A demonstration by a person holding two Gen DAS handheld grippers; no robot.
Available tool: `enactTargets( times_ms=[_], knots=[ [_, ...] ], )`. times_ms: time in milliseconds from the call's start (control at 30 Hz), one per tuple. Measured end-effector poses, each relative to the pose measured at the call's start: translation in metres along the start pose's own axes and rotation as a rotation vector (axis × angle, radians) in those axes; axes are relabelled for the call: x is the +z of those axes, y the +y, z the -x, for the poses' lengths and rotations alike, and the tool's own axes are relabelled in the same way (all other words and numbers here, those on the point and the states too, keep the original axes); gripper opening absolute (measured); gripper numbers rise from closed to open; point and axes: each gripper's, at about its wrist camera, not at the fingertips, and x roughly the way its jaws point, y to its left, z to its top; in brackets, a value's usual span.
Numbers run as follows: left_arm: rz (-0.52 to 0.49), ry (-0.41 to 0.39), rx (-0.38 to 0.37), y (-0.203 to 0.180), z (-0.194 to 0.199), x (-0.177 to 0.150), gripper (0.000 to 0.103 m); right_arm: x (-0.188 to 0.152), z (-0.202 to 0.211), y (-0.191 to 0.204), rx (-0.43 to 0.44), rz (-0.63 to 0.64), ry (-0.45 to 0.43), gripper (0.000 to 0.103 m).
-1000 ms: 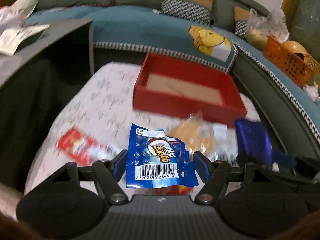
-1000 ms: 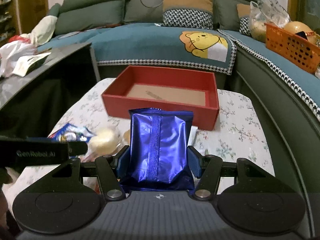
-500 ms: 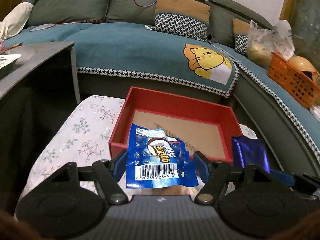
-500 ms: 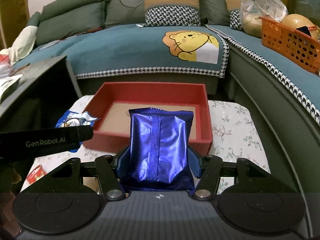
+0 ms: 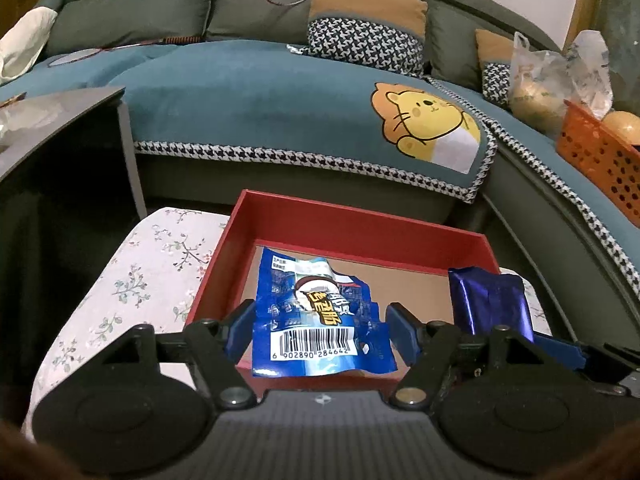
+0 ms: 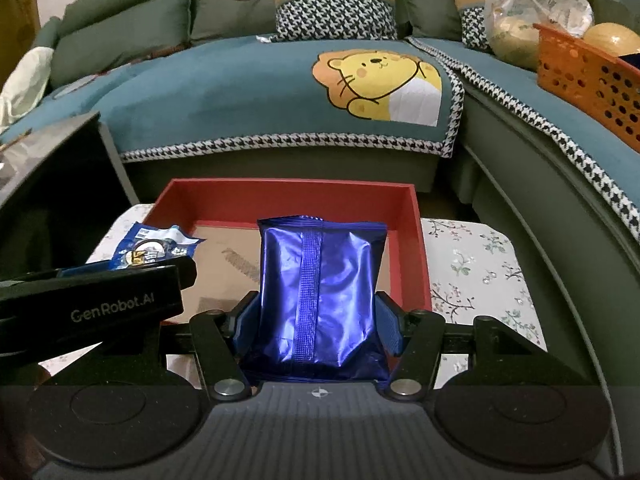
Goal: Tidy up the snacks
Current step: 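Lift both held packets and carry them over the red tray, then lower both packets into the red tray and open both tools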
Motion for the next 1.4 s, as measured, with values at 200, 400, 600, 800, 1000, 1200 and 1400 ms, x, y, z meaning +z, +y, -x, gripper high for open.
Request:
enactTargets(
  times_ms=[200,400,600,800,1000,1200,1400],
  knots=[
    [0.013,0.011,0.019,0.004,-0.020,0.004,0.088,0.007,-0.021,0.000,-0.007,-0.010,0.021,0.067],
    [0.019,0.049,0.032,0.013,-0.040,0.003,0.088,0.008,-0.042,0.002,-0.005,-0.007,0.055,0.067],
    [0.034,0.077,0.034,0.019,-0.055,-0.001,0.088,0.005,-0.058,0.006,-0.005,0.004,0.084,0.066],
    [0.048,0.097,0.036,0.023,-0.066,-0.002,0.088,0.006,-0.074,0.003,0.038,-0.027,0.120,0.045],
    [0.045,0.140,0.034,0.025,-0.078,-0.004,0.090,0.006,-0.082,0.002,0.028,-0.042,0.129,0.047],
    [0.051,0.109,0.043,0.025,-0.069,0.001,0.095,0.007,-0.075,-0.004,0.009,-0.069,0.104,0.064],
    [0.081,0.090,0.018,0.028,-0.057,0.006,0.098,0.011,-0.065,-0.008,0.007,-0.075,0.075,0.066]
  ],
)
